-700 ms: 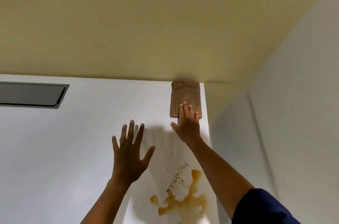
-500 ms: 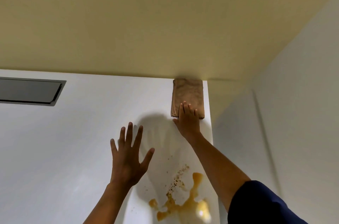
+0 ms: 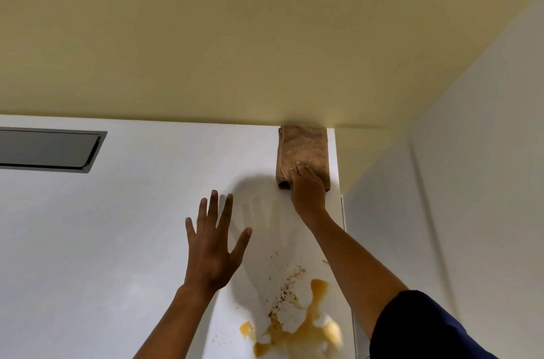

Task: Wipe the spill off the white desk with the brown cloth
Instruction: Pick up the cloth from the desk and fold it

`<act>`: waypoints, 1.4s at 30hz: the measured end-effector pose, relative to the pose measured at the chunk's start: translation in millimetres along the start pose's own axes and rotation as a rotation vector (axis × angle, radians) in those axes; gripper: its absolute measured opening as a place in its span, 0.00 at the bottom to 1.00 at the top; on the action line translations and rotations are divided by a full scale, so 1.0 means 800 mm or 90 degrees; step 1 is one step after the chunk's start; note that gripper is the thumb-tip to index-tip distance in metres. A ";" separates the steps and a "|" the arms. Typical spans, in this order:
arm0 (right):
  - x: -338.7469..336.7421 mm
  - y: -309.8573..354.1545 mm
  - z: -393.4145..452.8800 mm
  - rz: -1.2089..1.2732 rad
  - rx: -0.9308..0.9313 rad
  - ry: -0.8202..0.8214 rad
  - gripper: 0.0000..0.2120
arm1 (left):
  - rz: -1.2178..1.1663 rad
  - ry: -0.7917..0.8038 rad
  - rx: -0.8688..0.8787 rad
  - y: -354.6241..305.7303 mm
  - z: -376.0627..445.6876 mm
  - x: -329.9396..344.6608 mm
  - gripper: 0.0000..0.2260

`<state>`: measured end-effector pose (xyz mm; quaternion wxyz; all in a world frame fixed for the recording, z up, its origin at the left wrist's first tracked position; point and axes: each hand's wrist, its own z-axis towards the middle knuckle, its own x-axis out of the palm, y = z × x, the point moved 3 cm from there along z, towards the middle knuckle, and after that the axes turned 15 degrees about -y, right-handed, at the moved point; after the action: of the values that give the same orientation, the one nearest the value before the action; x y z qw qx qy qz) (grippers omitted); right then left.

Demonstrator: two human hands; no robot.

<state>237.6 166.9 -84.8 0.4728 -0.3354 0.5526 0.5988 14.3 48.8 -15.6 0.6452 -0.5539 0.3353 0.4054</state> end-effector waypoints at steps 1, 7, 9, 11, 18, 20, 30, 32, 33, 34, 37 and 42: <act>-0.005 0.000 0.001 0.016 0.000 -0.001 0.17 | -0.010 0.000 0.000 -0.002 0.003 0.000 0.35; -0.042 -0.007 0.000 0.140 0.087 -0.005 0.18 | -0.066 0.067 -0.046 -0.014 0.018 0.009 0.40; -0.049 -0.012 -0.008 0.169 0.098 0.010 0.17 | -0.096 0.098 -0.063 -0.017 0.019 0.015 0.40; -0.050 -0.019 -0.019 0.194 0.091 0.022 0.16 | -0.135 0.128 -0.090 -0.023 0.019 0.023 0.37; -0.052 -0.033 -0.050 0.316 0.122 0.095 0.12 | -0.230 0.177 -0.182 -0.055 0.018 0.037 0.28; -0.060 -0.037 -0.051 0.334 0.140 0.108 0.13 | -0.226 0.189 -0.177 -0.060 0.018 0.039 0.28; -0.105 -0.048 -0.044 0.477 0.205 0.001 0.19 | -0.333 0.171 -0.201 -0.099 0.041 0.034 0.20; -0.120 -0.048 -0.046 0.552 0.235 -0.025 0.19 | -0.349 0.160 -0.221 -0.112 0.048 0.029 0.18; -0.129 -0.046 -0.047 0.596 0.245 -0.028 0.18 | -0.365 0.156 -0.240 -0.119 0.051 0.027 0.17; -0.138 -0.044 -0.048 0.643 0.253 -0.022 0.17 | -0.384 0.157 -0.258 -0.126 0.055 0.026 0.17; -0.170 -0.029 -0.054 0.791 0.287 -0.002 0.13 | -0.422 0.157 -0.256 -0.160 0.069 0.011 0.17; -0.220 0.004 -0.072 0.923 0.333 -0.033 0.13 | -0.445 0.108 -0.164 -0.223 0.087 -0.041 0.15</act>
<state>285.3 76.5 69.7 0.0389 0.2473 0.7467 0.6163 158.6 101.9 103.5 0.6397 -0.7430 0.1249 0.1521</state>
